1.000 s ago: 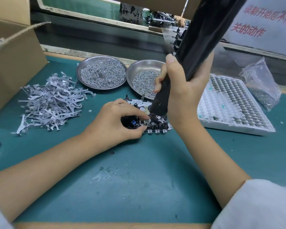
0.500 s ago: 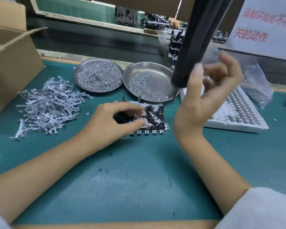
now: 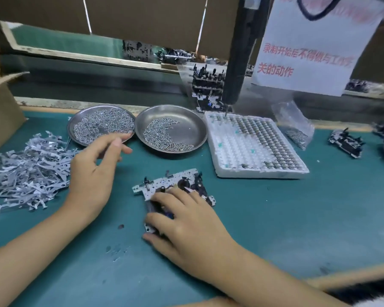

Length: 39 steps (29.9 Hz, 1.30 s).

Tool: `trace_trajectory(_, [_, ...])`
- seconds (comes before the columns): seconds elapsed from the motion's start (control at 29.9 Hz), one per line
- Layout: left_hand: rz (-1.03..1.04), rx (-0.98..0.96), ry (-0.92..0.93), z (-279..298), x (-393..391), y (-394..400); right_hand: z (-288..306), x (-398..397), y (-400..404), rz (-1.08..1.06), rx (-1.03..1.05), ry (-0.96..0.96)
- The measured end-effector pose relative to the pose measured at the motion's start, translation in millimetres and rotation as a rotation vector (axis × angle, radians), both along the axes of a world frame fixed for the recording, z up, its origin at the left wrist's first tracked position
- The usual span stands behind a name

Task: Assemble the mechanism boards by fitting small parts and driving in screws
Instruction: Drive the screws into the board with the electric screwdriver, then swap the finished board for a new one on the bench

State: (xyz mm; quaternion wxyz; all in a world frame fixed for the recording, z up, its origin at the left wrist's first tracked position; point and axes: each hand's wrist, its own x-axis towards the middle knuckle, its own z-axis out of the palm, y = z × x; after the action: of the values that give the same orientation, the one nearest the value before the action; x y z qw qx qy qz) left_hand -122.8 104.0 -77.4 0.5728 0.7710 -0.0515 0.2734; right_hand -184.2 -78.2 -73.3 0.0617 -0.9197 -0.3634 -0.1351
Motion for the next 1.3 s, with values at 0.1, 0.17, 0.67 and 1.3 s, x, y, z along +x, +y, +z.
trace_trajectory(0.1, [-0.009,0.003,0.005,-2.6,1.1,1.5,-0.9,-24.7,-47.3,-0.051,0.017,-0.052])
trace_trajectory(0.17, [-0.011,0.012,0.004,-3.8,1.0,1.4,-2.6,-35.3,-87.9,-0.155,0.043,-0.087])
trace_trajectory(0.67, [0.002,0.354,-0.042,17.5,-0.9,-23.8,1.9,29.4,-93.0,-0.234,0.491,-0.054])
trace_trajectory(1.3, [-0.254,1.056,0.295,60.2,220.3,-138.5,-13.3,103.3,-25.4,-0.043,0.747,-0.093])
